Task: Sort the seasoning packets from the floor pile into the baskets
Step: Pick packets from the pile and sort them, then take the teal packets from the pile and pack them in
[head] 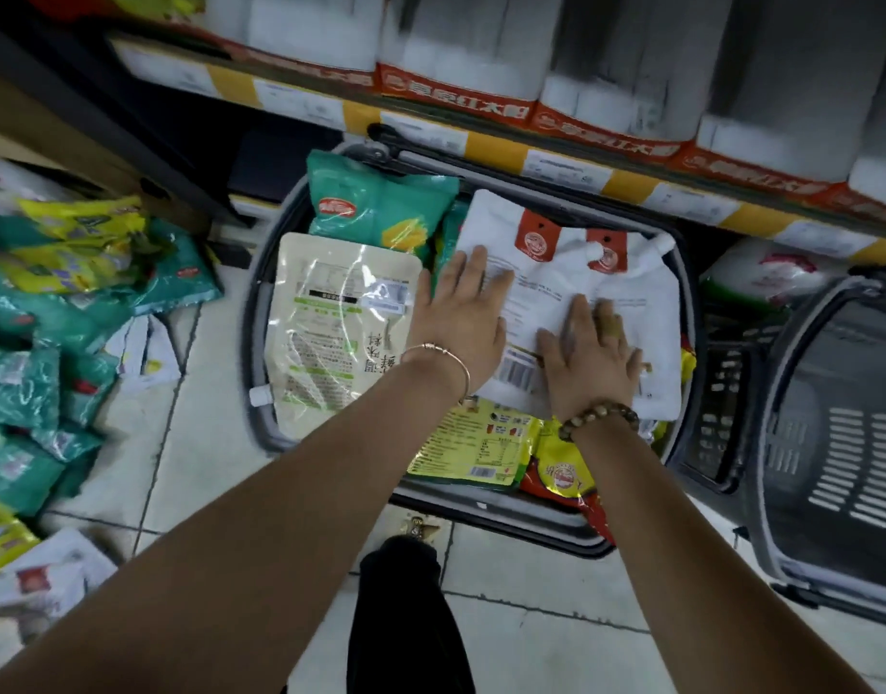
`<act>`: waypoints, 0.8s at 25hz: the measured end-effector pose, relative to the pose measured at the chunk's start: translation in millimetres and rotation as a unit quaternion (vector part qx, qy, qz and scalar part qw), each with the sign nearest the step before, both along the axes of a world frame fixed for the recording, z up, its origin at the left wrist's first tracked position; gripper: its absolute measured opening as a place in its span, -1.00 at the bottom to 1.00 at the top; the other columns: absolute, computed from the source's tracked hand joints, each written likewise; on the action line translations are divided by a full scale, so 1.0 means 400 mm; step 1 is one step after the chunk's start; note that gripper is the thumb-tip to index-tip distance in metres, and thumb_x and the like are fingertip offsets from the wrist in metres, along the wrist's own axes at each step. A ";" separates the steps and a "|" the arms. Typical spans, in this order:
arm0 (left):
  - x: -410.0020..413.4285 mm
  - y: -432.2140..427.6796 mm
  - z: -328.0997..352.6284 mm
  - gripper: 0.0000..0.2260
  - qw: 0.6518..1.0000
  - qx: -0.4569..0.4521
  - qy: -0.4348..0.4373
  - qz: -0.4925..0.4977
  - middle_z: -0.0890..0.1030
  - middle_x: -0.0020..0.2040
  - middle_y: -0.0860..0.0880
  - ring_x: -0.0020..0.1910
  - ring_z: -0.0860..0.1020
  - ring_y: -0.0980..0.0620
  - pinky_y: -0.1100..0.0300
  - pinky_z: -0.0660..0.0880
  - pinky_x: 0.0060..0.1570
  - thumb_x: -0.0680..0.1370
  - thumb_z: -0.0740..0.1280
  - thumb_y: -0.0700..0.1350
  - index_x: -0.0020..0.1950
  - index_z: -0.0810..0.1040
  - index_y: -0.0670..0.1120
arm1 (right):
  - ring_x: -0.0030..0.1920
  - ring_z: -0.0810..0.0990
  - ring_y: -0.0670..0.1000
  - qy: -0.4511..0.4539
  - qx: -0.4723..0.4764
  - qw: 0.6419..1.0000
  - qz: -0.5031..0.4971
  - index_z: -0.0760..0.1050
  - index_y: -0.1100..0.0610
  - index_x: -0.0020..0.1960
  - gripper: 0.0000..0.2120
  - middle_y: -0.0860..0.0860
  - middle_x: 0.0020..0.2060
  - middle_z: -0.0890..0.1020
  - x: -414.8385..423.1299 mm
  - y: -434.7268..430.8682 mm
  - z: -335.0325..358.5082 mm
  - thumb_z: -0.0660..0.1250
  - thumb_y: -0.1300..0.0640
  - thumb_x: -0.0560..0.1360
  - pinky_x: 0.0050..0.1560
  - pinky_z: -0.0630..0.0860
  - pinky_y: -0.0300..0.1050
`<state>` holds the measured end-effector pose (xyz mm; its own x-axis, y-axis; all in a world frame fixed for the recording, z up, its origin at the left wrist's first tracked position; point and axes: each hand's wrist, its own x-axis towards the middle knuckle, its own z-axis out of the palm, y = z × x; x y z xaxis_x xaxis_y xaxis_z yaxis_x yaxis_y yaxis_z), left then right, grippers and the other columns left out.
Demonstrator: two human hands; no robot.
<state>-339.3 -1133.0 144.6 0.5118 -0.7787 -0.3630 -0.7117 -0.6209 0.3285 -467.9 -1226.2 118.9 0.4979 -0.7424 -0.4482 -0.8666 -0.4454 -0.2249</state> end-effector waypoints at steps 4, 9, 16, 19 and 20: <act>0.040 0.135 0.078 -0.50 0.988 -0.066 0.082 0.115 0.16 0.51 -0.07 0.43 0.24 -0.10 0.02 0.18 0.39 0.52 0.22 -0.16 0.46 0.24 0.00 | 0.47 0.16 0.12 -0.055 -0.074 0.994 0.050 0.15 0.08 0.49 -0.40 0.10 0.48 0.21 0.008 0.062 0.069 0.19 -0.08 0.53 0.46 -0.03 0.16; 0.111 0.455 0.158 -0.56 0.938 -0.135 0.112 0.299 0.35 0.40 -0.05 0.33 0.39 -0.06 0.18 0.29 0.31 0.49 0.28 -0.25 0.36 0.40 -0.05 | 0.29 0.42 0.31 -0.186 -0.083 0.969 0.141 0.40 0.29 0.33 -0.46 0.29 0.30 0.44 0.106 0.247 0.144 0.27 0.07 0.41 0.29 0.29 0.34; 0.161 0.964 0.179 -0.60 0.840 -0.143 0.082 0.517 0.33 0.40 -0.06 0.32 0.36 -0.02 0.44 0.17 0.12 0.49 0.29 -0.29 0.32 0.43 -0.06 | 0.06 0.60 0.30 -0.265 -0.027 0.907 0.326 0.55 0.35 0.14 -0.63 0.29 0.09 0.60 0.330 0.674 0.189 0.24 0.14 0.44 0.02 0.53 0.26; 0.164 1.175 0.171 -0.60 0.789 -0.147 0.074 0.591 0.35 0.39 -0.09 0.33 0.35 -0.04 0.44 0.15 0.13 0.48 0.29 -0.31 0.30 0.44 -0.09 | 0.16 0.55 0.27 -0.250 0.044 0.890 0.378 0.52 0.32 0.19 -0.63 0.26 0.16 0.56 0.417 0.886 0.183 0.36 0.26 0.41 0.11 0.49 0.26; 0.164 1.242 0.167 -0.60 0.777 -0.144 0.067 0.609 0.35 0.38 -0.09 0.34 0.35 -0.04 0.45 0.15 0.12 0.49 0.30 -0.31 0.30 0.44 -0.09 | 0.21 0.52 0.24 -0.234 0.070 0.888 0.389 0.50 0.30 0.23 -0.62 0.24 0.20 0.54 0.444 0.950 0.179 0.38 0.28 0.42 0.17 0.46 0.23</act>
<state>-273.7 -636.4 211.5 0.9050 0.1954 -0.3780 0.4000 -0.6935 0.5992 -290.4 -846.2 190.4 0.9921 -0.0448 -0.1175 -0.1052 -0.8082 -0.5795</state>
